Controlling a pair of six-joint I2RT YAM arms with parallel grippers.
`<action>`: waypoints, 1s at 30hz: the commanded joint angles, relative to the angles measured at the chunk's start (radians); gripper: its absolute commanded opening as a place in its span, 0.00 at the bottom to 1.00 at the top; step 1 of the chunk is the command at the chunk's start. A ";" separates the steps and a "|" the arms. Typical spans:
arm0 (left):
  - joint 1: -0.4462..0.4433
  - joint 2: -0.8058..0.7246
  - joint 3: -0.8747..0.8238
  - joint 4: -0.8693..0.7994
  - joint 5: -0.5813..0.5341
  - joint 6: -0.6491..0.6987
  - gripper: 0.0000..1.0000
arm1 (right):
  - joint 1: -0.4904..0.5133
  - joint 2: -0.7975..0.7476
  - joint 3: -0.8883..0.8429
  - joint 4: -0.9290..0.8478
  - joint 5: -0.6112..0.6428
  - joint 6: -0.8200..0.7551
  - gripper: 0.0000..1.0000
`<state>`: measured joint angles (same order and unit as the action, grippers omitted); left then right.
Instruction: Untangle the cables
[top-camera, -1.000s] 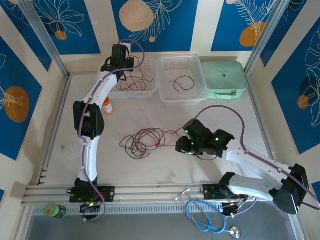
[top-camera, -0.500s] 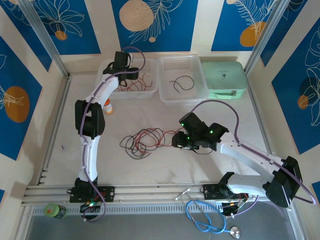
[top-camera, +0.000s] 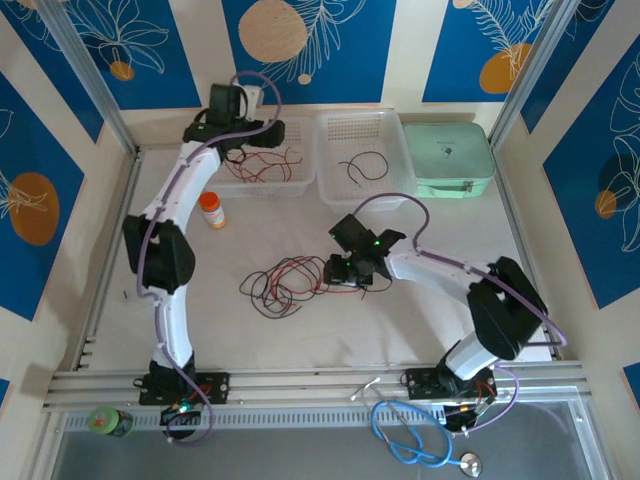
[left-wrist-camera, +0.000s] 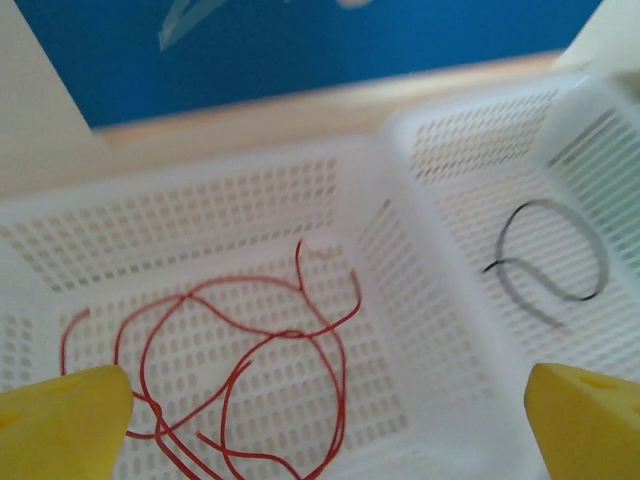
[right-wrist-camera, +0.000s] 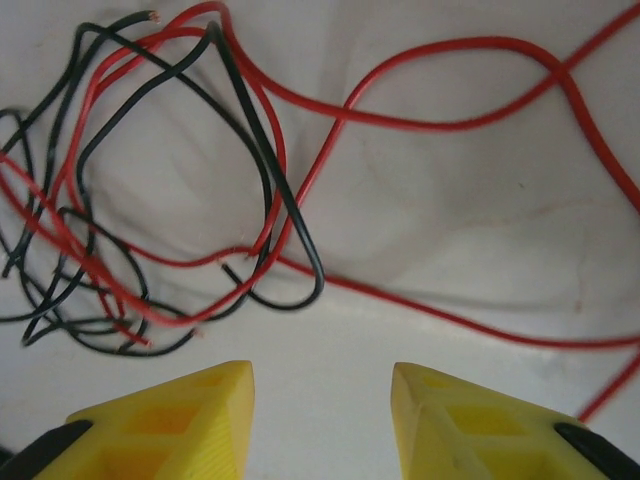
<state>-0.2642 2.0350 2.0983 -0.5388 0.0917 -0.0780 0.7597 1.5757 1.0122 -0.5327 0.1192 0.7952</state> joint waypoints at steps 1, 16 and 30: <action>-0.007 -0.130 -0.046 -0.033 0.051 -0.004 1.00 | 0.011 0.060 0.045 0.041 -0.032 -0.011 0.42; -0.032 -0.752 -0.777 0.206 0.064 -0.185 1.00 | 0.051 0.117 0.097 0.008 0.195 -0.031 0.03; -0.098 -0.996 -1.171 0.246 0.034 -0.322 0.99 | 0.096 -0.167 0.276 -0.149 0.250 -0.156 0.00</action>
<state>-0.3382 1.0542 0.9638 -0.3290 0.1268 -0.3561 0.8509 1.4620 1.2346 -0.6136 0.3420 0.6933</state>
